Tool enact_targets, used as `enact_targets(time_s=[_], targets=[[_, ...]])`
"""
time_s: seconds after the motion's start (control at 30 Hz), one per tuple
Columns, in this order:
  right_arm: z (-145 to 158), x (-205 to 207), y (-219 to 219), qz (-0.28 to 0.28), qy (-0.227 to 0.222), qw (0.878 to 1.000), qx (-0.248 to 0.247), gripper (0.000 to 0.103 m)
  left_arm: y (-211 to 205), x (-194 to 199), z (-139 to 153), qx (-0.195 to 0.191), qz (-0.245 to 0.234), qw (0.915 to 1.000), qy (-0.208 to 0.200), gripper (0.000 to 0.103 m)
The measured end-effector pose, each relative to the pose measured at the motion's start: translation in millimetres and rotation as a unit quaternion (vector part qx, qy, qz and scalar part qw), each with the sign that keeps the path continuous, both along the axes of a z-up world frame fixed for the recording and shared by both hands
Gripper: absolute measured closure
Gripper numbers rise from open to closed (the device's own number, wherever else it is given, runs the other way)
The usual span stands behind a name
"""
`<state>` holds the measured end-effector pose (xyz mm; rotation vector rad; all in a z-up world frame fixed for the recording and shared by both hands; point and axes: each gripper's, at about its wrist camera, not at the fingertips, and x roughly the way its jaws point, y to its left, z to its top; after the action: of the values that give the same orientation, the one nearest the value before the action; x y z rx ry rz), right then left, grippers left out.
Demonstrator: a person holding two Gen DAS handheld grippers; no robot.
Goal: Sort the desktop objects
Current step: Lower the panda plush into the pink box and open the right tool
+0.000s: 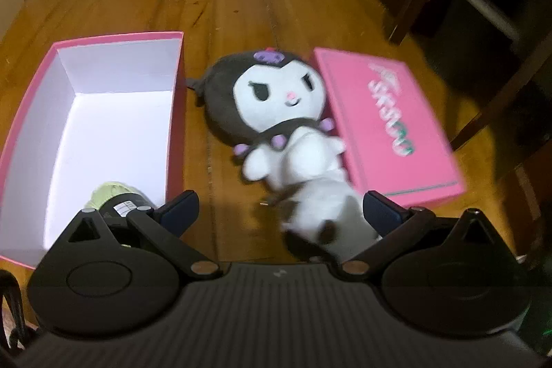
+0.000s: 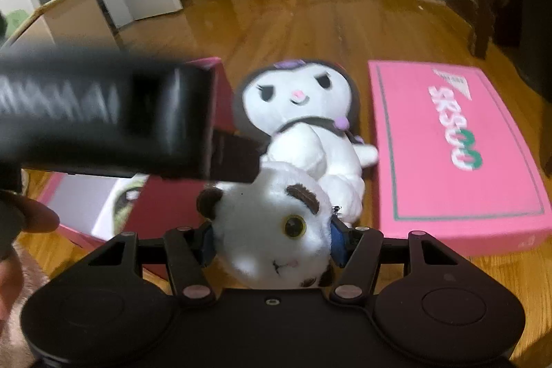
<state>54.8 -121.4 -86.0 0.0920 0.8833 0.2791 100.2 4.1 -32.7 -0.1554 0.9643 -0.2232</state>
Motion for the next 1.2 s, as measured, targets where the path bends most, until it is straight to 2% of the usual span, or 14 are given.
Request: enact_targets(time_s=[0.07, 0.2, 0.33, 0.5, 0.63, 0.77, 0.87, 0.97, 1.13, 1.2], targets=[[10, -1, 9, 0.018, -0.013, 1.000, 0.001, 0.037, 9, -6, 19, -0.011, 0.012, 0.9997, -0.021, 0.000], [34, -6, 28, 0.076, -0.043, 0.996, 0.024, 0.037, 32, -24, 55, 0.007, 0.018, 0.9954, -0.093, 0.000], [51, 1, 66, 0.142, -0.074, 0.986, 0.038, 0.037, 60, -29, 63, 0.032, 0.047, 0.9921, -0.112, 0.000], [47, 3, 107, 0.203, -0.075, 0.976, 0.035, 0.037, 86, -5, 56, 0.076, 0.100, 0.9877, -0.093, 0.000], [34, 19, 133, 0.228, -0.052, 0.971, 0.044, 0.037, 106, 24, 48, 0.069, 0.083, 0.9925, -0.058, 0.000], [20, 33, 149, 0.264, -0.018, 0.963, 0.052, 0.037, 130, 39, 35, 0.088, 0.112, 0.9891, -0.037, 0.000], [9, 44, 162, 0.281, 0.009, 0.959, 0.047, 0.037, 149, 35, 28, 0.089, 0.127, 0.9871, -0.041, 0.000], [-3, 58, 176, 0.294, 0.041, 0.954, 0.043, 0.037, 164, 33, 18, 0.079, 0.139, 0.9868, -0.026, 0.000], [-22, 63, 195, 0.315, 0.066, 0.947, 0.008, 0.037, 187, 45, -7, 0.020, 0.164, 0.9861, 0.017, 0.000], [-29, 63, 198, 0.316, 0.079, 0.946, 0.003, 0.037, 188, 48, -16, 0.010, 0.164, 0.9859, 0.030, 0.000]])
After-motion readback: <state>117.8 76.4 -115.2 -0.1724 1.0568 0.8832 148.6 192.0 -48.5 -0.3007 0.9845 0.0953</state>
